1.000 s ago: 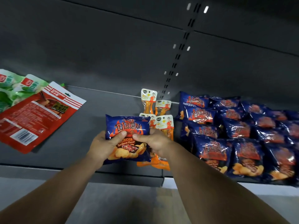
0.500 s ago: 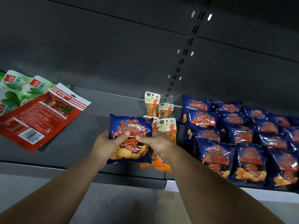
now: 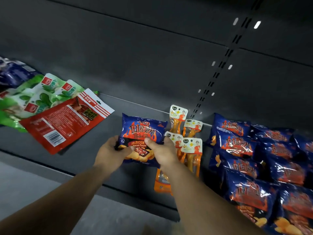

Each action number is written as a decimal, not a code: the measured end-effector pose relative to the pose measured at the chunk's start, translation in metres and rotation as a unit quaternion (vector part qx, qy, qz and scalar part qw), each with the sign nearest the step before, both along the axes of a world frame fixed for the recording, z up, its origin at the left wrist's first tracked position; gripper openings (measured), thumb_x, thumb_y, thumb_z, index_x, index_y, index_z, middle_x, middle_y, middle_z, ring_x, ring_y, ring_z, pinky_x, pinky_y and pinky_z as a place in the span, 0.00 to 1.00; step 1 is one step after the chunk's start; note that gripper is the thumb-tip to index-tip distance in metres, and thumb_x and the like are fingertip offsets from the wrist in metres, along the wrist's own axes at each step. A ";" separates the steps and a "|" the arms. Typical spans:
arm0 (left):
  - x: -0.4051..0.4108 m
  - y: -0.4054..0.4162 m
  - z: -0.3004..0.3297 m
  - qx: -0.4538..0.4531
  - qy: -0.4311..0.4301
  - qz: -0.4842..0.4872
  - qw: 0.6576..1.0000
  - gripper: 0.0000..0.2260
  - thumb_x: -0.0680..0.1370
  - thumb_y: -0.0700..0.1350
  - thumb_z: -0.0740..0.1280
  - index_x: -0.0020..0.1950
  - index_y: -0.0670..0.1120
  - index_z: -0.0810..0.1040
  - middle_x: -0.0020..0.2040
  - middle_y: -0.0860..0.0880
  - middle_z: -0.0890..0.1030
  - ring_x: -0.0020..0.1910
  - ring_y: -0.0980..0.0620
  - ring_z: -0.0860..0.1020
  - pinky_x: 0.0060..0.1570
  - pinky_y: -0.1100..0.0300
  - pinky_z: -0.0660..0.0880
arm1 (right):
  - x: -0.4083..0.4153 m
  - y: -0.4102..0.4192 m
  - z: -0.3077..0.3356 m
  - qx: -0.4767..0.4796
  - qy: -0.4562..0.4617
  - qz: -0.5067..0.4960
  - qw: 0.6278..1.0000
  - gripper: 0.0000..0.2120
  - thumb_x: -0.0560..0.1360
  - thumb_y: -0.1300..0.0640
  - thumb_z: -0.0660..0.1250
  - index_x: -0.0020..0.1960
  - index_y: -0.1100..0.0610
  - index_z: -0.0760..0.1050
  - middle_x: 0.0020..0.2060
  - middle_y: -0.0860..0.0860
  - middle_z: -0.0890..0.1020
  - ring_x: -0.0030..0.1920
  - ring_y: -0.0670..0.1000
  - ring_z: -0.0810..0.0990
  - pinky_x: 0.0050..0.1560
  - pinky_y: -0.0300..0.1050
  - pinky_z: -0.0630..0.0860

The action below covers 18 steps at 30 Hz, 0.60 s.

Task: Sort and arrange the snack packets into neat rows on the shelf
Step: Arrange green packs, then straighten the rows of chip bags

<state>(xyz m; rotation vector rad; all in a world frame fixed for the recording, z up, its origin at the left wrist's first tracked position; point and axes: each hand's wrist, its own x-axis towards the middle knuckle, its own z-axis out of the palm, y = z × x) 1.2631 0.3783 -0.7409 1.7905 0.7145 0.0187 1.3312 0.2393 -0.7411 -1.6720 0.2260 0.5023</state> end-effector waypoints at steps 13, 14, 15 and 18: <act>0.036 -0.008 0.042 0.156 0.022 0.045 0.986 0.15 0.78 0.46 0.64 0.65 0.49 0.74 0.55 0.46 0.80 0.51 0.45 0.79 0.52 0.52 0.77 | 0.028 0.023 0.009 -0.046 -0.014 -0.066 0.997 0.19 0.74 0.50 0.70 0.61 0.58 0.72 0.53 0.52 0.80 0.50 0.53 0.78 0.48 0.44 0.74; 0.037 -0.003 0.042 0.151 0.014 0.048 0.987 0.14 0.78 0.46 0.63 0.64 0.48 0.74 0.54 0.46 0.80 0.50 0.45 0.79 0.49 0.54 0.76 | 0.028 0.028 0.007 -0.038 -0.016 -0.067 0.997 0.19 0.74 0.50 0.70 0.61 0.58 0.72 0.52 0.51 0.80 0.48 0.51 0.78 0.46 0.43 0.72; 0.037 0.004 0.041 0.147 0.010 0.049 0.988 0.14 0.79 0.45 0.63 0.64 0.48 0.74 0.52 0.47 0.80 0.47 0.45 0.79 0.45 0.57 0.75 | 0.028 0.033 0.006 -0.036 -0.020 -0.063 0.997 0.19 0.74 0.51 0.69 0.61 0.57 0.73 0.53 0.51 0.80 0.47 0.50 0.77 0.45 0.41 0.71; 0.031 0.026 0.030 0.138 0.009 0.047 0.989 0.11 0.80 0.46 0.61 0.61 0.49 0.75 0.47 0.48 0.80 0.41 0.49 0.76 0.38 0.59 0.69 | 0.029 0.046 0.002 -0.040 -0.055 -0.045 0.997 0.16 0.75 0.52 0.68 0.60 0.56 0.74 0.54 0.50 0.81 0.49 0.49 0.78 0.47 0.42 0.72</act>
